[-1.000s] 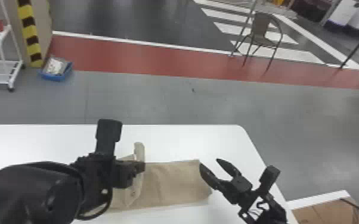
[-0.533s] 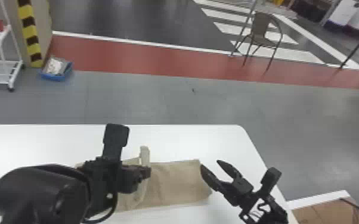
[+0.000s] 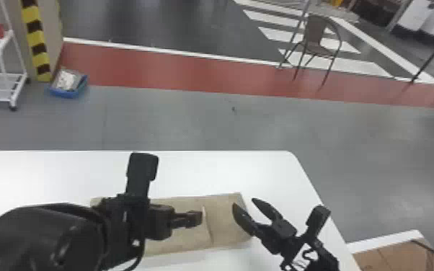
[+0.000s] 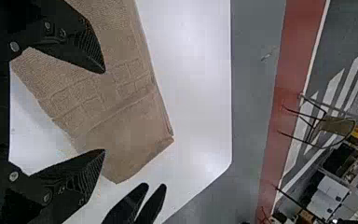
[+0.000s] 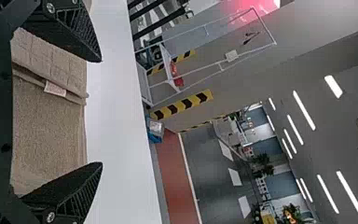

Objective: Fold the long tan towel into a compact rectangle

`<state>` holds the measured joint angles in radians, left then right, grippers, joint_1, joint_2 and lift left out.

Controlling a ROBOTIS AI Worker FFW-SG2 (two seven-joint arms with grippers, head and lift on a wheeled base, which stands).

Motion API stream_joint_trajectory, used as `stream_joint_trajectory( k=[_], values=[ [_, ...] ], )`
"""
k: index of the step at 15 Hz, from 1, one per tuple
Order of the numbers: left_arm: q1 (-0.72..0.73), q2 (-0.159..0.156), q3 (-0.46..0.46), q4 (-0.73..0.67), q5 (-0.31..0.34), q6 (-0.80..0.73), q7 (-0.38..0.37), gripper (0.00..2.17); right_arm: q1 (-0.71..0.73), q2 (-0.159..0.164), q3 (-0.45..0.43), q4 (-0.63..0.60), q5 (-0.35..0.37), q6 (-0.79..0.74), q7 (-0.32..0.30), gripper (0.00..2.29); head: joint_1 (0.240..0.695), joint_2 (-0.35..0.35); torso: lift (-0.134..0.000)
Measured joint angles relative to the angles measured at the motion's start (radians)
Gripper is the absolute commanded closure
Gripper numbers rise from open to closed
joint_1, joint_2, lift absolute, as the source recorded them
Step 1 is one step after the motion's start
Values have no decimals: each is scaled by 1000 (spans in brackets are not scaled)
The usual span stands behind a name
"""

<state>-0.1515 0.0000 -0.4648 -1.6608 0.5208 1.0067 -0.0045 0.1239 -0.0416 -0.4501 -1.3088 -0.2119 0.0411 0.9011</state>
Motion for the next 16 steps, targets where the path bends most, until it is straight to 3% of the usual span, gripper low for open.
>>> stream_joint_trajectory(
  k=[2, 4, 7, 8, 10, 12, 16],
  values=[
    [39, 0, 47, -93, -2, 73, -5, 33, 17, 25, 34, -45, 21, 36, -47, 259, 695, -350, 0],
    [78, 3, 96, -174, -2, 102, -8, 33, 48, 39, 81, -124, 50, 97, -155, 323, 695, -350, 0],
    [143, 59, 196, -248, -1, 109, -71, 33, 118, 42, 196, -278, 87, 251, -380, 468, 695, -350, 0],
    [169, 74, 233, -267, 1, 110, -92, 33, 136, 42, 232, -324, 101, 314, -451, 468, 695, -312, 0],
    [211, 97, 275, -300, 1, 112, -117, 33, 152, 42, 284, -374, 117, 398, -534, 468, 695, -281, 0],
    [240, 110, 312, -315, 3, 113, -147, 33, 149, 42, 325, -384, 137, 427, -593, 468, 695, -241, 0],
    [259, 112, 350, -317, 10, 112, -167, 33, 100, 42, 355, -347, 161, 450, -629, 468, 695, -214, 0]
  ],
)
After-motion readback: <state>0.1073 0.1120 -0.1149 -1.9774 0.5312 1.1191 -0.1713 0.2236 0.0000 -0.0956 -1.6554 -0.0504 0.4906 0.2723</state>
